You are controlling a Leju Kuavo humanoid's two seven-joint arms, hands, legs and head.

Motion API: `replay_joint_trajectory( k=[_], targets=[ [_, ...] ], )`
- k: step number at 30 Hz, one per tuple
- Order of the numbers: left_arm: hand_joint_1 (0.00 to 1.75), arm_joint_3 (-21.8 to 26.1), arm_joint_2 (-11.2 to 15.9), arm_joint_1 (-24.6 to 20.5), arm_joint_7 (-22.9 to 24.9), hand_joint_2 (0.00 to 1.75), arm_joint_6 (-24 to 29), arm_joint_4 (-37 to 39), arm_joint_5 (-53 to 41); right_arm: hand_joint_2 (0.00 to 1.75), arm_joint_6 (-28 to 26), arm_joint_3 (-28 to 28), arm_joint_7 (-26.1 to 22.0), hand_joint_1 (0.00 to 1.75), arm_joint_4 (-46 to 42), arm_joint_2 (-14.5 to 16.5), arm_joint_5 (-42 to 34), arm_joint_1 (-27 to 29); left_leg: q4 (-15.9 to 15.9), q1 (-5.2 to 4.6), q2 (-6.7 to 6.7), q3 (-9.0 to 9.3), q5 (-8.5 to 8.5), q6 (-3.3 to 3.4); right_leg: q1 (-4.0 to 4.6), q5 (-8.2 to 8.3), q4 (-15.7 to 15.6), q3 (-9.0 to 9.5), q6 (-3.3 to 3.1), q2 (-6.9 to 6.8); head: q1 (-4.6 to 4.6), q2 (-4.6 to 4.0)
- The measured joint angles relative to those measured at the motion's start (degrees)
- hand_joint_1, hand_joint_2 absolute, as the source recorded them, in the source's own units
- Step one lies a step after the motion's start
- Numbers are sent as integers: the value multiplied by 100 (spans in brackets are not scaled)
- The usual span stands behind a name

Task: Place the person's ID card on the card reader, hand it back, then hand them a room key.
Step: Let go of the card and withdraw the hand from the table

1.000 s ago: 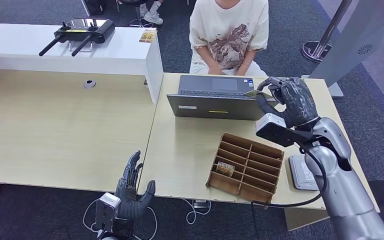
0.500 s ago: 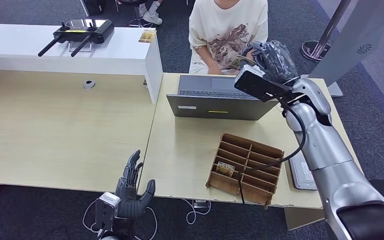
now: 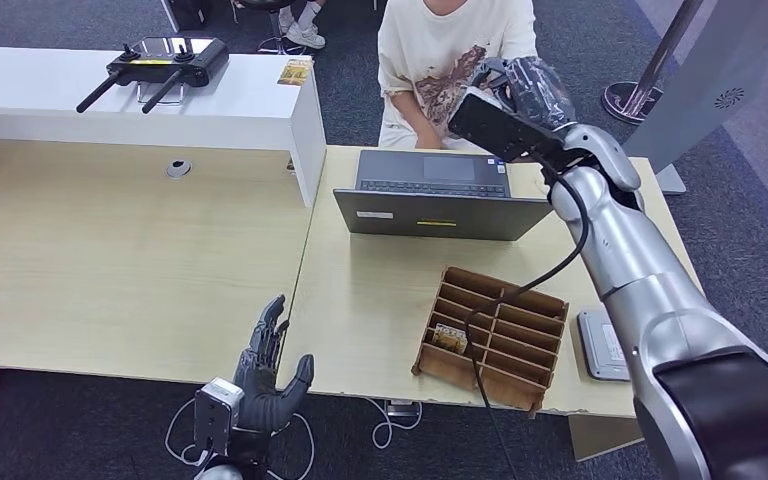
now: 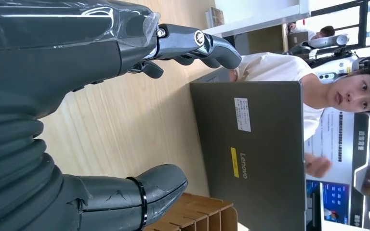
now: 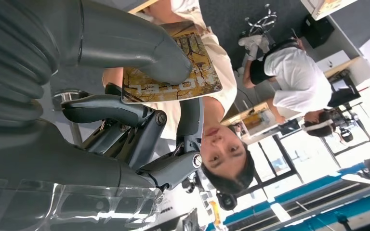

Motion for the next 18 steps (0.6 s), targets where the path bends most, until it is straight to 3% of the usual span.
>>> replay_joint_trajectory(
  k=[18],
  targets=[
    [0, 0, 8, -17, -33, 175, 100, 1, 40, 175, -40, -121, 69, 175, 1032, 276, 102, -418, 1, 0, 0, 0, 0, 0, 0, 0, 0, 0, 0, 0, 0, 0]
  ],
)
